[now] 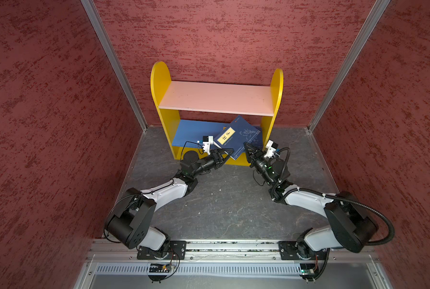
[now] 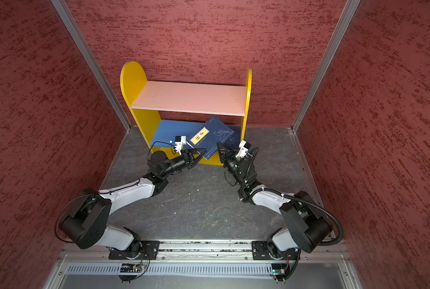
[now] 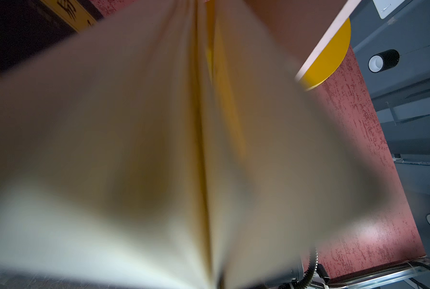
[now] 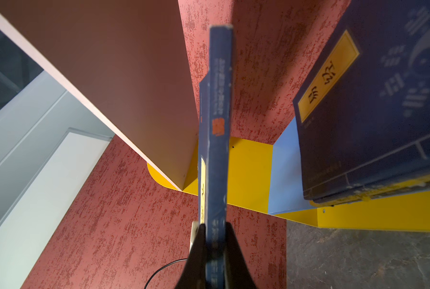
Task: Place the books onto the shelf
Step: 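Carry the book with the left gripper onto the blue shelf beside the standing books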
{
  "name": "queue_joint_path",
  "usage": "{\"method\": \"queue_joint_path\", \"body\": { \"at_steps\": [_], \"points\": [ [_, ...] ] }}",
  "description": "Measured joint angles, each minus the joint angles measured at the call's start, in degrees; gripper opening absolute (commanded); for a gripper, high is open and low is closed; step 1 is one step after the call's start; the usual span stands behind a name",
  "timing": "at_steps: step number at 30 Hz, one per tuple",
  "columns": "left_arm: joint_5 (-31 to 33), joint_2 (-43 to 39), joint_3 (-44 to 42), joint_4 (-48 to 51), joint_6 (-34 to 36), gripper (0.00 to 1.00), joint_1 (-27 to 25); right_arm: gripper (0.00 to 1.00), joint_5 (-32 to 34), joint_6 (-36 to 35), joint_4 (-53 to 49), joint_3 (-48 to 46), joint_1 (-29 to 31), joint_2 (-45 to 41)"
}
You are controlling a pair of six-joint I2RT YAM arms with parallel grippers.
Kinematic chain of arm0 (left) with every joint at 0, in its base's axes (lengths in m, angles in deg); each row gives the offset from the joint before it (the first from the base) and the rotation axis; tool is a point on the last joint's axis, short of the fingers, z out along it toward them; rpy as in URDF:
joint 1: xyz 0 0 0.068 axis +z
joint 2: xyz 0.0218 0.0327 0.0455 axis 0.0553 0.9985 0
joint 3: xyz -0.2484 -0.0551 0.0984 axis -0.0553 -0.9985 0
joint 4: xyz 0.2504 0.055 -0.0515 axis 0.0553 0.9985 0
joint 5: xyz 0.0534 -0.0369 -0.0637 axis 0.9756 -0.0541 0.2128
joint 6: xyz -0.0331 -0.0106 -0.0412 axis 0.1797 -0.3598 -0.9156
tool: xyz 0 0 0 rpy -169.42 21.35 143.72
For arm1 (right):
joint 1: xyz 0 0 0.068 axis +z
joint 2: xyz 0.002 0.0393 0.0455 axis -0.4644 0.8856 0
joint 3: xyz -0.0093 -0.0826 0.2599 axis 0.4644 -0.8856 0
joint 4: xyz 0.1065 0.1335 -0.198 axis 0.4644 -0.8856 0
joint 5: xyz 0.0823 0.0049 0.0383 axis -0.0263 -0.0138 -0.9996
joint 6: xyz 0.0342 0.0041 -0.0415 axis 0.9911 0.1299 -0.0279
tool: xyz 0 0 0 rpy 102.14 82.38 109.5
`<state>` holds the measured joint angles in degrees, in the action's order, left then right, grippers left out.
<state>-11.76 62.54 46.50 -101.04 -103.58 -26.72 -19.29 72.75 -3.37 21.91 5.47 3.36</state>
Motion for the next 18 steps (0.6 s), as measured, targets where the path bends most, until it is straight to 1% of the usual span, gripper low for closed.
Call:
{"method": "queue_joint_path", "body": {
  "at_steps": [5, 10, 11, 15, 18],
  "points": [
    [-1.11, 0.00, 2.08, 2.29, 0.50, 0.10, 0.87, 0.18, 0.07, -0.42, -0.15, 0.87, 0.00, -0.04],
    [-4.57, 0.00, 3.89, 5.70, 0.42, 0.04, 4.76, 0.36, 0.48, -2.75, -4.11, 0.96, 0.00, -1.97],
    [-5.62, 0.00, 4.31, 6.64, 0.42, 0.02, 5.95, 0.41, 0.59, -3.34, -5.31, 0.96, -0.02, -2.64],
    [-9.86, 0.50, 7.10, 10.71, 0.66, 0.02, 9.27, 0.56, 0.90, -6.01, -11.17, 1.09, -0.13, -5.49],
    [-14.51, 2.14, 11.72, 15.63, 2.32, 0.01, 10.71, 0.64, 1.18, -8.74, -16.83, 1.77, -0.28, -7.76]
  ]
}}
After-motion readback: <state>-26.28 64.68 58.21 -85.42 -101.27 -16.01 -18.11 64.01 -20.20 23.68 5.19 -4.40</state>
